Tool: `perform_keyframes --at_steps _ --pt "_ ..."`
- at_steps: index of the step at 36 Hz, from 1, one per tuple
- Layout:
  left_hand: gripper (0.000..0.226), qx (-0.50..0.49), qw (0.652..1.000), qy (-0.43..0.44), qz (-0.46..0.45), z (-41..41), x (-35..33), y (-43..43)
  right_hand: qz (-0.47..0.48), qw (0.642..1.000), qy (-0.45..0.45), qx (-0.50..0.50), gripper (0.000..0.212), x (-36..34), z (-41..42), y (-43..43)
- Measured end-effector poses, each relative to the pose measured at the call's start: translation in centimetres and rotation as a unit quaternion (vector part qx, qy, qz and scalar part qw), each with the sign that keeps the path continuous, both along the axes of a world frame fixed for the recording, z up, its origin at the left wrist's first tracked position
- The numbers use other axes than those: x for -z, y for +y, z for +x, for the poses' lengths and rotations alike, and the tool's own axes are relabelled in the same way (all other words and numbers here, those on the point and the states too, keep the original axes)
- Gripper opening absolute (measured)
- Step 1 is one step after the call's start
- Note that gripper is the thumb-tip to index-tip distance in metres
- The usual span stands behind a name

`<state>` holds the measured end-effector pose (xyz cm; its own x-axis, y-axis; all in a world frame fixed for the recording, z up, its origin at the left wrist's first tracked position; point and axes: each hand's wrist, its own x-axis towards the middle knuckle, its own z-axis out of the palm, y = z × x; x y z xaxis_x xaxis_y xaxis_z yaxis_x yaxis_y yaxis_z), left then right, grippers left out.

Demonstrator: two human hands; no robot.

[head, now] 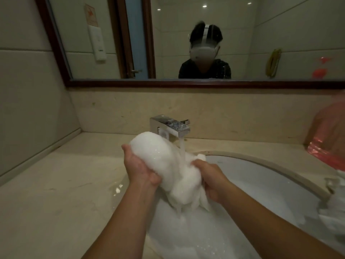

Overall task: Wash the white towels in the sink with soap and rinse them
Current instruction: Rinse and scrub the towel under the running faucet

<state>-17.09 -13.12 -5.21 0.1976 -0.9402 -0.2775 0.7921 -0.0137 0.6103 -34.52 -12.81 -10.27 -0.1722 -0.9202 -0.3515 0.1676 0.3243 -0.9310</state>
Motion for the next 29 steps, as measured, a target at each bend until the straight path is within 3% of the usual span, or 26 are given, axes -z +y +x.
perform_keyframes --at_steps 5,7,17,20,24,27,29 --pt "0.063 -0.014 0.999 0.020 -0.023 0.7 0.3 0.0 -0.018 0.988 -0.117 0.104 0.037 0.0 -1.2 -0.6" --pt "0.063 -0.018 0.999 0.016 -0.026 0.6 0.3 0.1 -0.024 0.981 -0.166 0.100 0.044 -0.5 -1.3 -0.3" --pt "0.077 0.016 0.998 -0.051 -0.023 -0.7 0.6 1.0 -0.113 0.947 -0.298 0.050 0.037 -3.9 0.7 0.2" --pt "0.078 0.040 0.994 -0.094 -0.028 -1.6 0.4 1.5 -0.150 0.935 -0.316 0.059 0.039 -4.4 0.5 0.2" --pt "0.113 0.055 0.982 -0.182 -0.019 -3.1 1.7 1.0 -0.166 0.930 -0.322 0.065 0.041 -4.9 -0.3 0.5" --pt "0.091 0.031 0.963 -0.267 -0.032 -4.4 1.1 1.6 -0.166 0.932 -0.313 0.076 0.040 -4.8 -0.3 0.9" --pt "0.095 0.033 0.944 -0.327 -0.022 -5.1 0.7 2.0 -0.157 0.940 -0.293 0.083 0.038 -4.6 0.1 1.4"
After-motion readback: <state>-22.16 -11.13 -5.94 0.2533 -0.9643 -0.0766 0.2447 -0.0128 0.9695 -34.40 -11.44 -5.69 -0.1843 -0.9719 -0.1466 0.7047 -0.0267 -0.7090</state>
